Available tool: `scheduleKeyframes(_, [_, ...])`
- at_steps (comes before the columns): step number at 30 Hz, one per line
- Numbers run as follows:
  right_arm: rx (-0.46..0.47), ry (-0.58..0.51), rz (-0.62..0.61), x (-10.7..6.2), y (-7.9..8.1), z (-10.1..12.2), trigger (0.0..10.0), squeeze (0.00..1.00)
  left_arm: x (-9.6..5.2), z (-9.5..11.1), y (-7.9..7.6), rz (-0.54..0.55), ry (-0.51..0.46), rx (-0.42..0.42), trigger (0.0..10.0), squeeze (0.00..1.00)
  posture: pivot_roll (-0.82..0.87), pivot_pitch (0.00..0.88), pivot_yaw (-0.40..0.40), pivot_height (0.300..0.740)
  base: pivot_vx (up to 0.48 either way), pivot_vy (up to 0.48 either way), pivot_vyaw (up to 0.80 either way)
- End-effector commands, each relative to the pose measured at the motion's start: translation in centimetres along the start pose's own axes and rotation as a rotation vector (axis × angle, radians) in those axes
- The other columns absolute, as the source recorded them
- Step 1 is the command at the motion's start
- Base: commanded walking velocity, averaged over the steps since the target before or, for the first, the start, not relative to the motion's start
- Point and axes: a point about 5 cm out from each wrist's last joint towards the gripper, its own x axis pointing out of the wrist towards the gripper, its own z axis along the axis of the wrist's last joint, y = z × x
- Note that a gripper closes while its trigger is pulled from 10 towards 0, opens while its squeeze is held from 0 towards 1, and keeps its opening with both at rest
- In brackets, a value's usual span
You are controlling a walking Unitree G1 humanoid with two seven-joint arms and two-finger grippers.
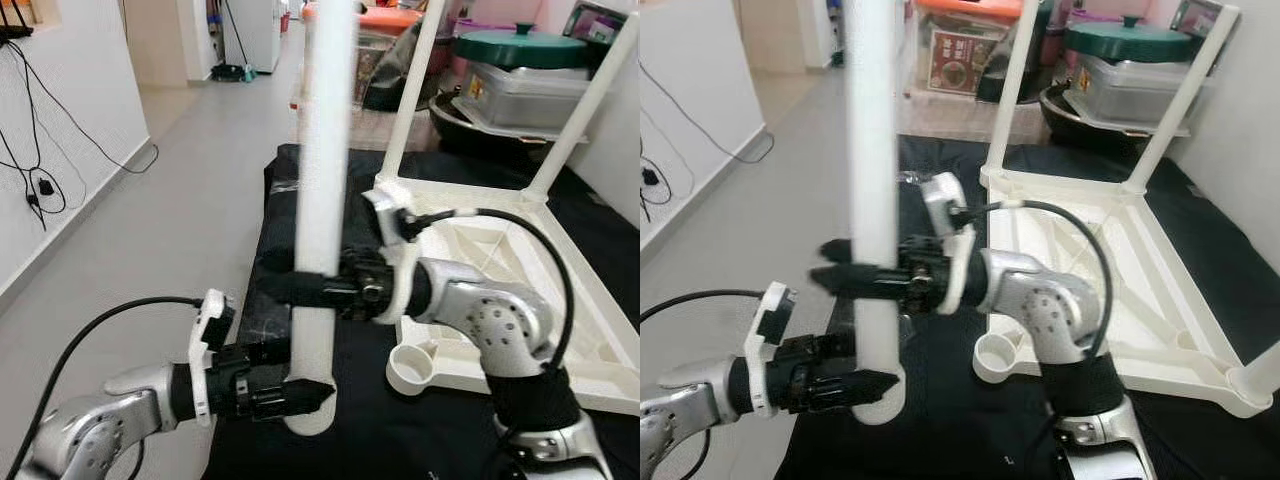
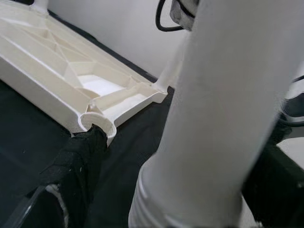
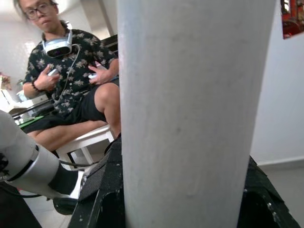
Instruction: Building children table
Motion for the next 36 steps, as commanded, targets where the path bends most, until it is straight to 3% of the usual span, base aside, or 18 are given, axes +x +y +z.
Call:
scheduleKeyframes(1, [-0.013,0.007,0.033,1.0,0.3,0.1,0.0,0.0,0.2,-0.4,0.4,0.009,0.036,0.022,10.0,0.0,-0.03,0.0,-0.066,0.74,0.0,0.0,0.0])
scheduleKeyframes(10, [0.025,-0.009,0.018,2.7,-0.6,0.1,0.0,0.0,1.1,-0.4,0.7,-0.022,0.09,0.094,9.9,0.0,-0.02,0.0,-0.074,0.74,0.0,0.0,0.0])
scheduleKeyframes(11, [0.027,-0.011,0.013,2.8,-0.7,0.1,0.0,0.0,1.3,-0.4,0.7,-0.025,0.095,0.106,7.8,0.0,-0.02,0.0,-0.076,0.74,0.0,0.0,0.0])
scheduleKeyframes(12, [0.027,-0.011,0.013,2.8,-0.7,0.1,0.0,0.0,1.3,-0.4,0.7,-0.025,0.095,0.106,7.8,0.0,-0.02,0.0,-0.076,0.74,0.0,0.0,0.0])
scheduleKeyframes(13, [0.029,-0.012,0.004,2.8,-0.8,0.1,0.0,0.0,1.4,-0.5,0.7,-0.027,0.097,0.114,2.4,0.0,-0.02,0.0,-0.076,0.74,0.0,0.0,0.0])
scheduleKeyframes(14, [0.029,-0.011,-0.011,2.9,-1.0,0.1,0.0,0.0,1.5,-0.5,0.7,-0.028,0.09,0.118,0.0,0.0,-0.03,0.0,-0.074,0.74,0.0,0.0,0.0])
scheduleKeyframes(29, [0.058,-0.071,-0.211,1.6,-3.0,0.3,0.0,0.0,1.5,-0.3,0.9,0.035,0.022,0.135,0.0,0.0,-0.02,0.0,-0.087,0.74,0.0,0.0,0.0])
scheduleKeyframes(30, [0.058,-0.067,-0.235,1.4,-3.2,0.2,10.0,0.0,1.5,-0.4,0.9,0.04,0.021,0.137,0.0,0.0,-0.02,0.0,-0.087,0.74,0.0,0.0,0.0])
scheduleKeyframes(34, [0.058,-0.064,-0.251,1.3,-3.3,0.2,10.0,0.0,1.4,-0.4,1.0,0.043,0.02,0.138,0.0,0.0,-0.02,0.0,-0.087,0.74,0.0,0.0,0.0])
scheduleKeyframes(35, [0.054,-0.07,-0.355,0.8,-4.0,0.1,10.0,1.0,1.3,-0.3,1.1,0.063,0.021,0.148,0.0,0.0,-0.02,0.0,-0.086,0.74,0.0,0.0,0.0])
scheduleKeyframes(36, [0.054,-0.07,-0.355,0.8,-4.0,0.1,10.0,1.0,1.3,-0.3,1.1,0.063,0.021,0.148,0.0,0.0,-0.02,0.0,-0.086,0.74,0.0,0.0,0.0])
